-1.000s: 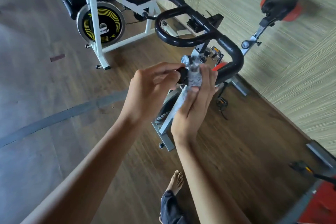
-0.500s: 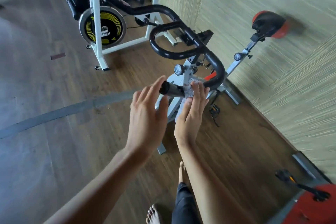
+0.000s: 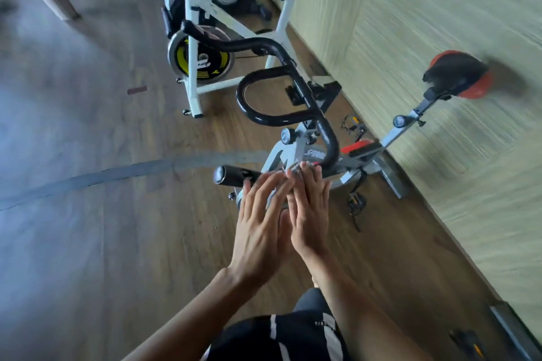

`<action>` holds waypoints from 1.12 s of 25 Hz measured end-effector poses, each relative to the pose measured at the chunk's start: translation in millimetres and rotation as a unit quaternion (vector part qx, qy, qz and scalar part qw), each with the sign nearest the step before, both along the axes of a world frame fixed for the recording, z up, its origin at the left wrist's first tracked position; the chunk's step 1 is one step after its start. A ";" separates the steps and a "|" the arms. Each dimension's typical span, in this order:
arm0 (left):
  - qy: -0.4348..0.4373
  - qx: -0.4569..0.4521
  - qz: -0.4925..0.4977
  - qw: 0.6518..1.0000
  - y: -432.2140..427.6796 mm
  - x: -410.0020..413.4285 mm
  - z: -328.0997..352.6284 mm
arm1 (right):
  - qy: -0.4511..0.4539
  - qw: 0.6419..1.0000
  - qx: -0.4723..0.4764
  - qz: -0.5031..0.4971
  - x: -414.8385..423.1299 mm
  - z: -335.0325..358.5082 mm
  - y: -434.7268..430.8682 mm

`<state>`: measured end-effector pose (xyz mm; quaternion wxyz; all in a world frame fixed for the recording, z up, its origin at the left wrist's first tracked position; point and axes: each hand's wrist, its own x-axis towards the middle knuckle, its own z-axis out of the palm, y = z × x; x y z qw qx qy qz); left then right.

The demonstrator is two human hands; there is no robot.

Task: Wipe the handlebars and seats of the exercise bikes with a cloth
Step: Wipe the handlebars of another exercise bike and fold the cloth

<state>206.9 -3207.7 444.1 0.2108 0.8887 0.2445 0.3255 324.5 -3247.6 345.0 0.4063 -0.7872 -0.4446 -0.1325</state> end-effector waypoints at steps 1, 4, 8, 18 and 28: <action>0.007 0.008 0.031 0.999 -1.2 7.5 -3.8 | -0.022 0.999 -0.001 0.032 13.0 0.1 -5.9; 0.037 0.037 0.123 0.991 -13.3 29.5 -16.7 | -0.088 0.989 -0.011 0.118 50.9 -1.0 -17.5; 0.109 0.050 0.188 0.975 -34.5 54.4 -30.5 | -0.122 0.972 -0.008 0.202 94.2 -5.5 -25.1; 0.214 0.094 0.304 0.924 -49.1 92.2 -54.6 | -0.023 0.898 -0.007 0.440 186.0 -11.6 -9.7; 0.232 0.104 0.329 0.909 -52.3 98.8 -57.6 | 0.097 0.837 -0.026 0.539 252.5 16.8 60.4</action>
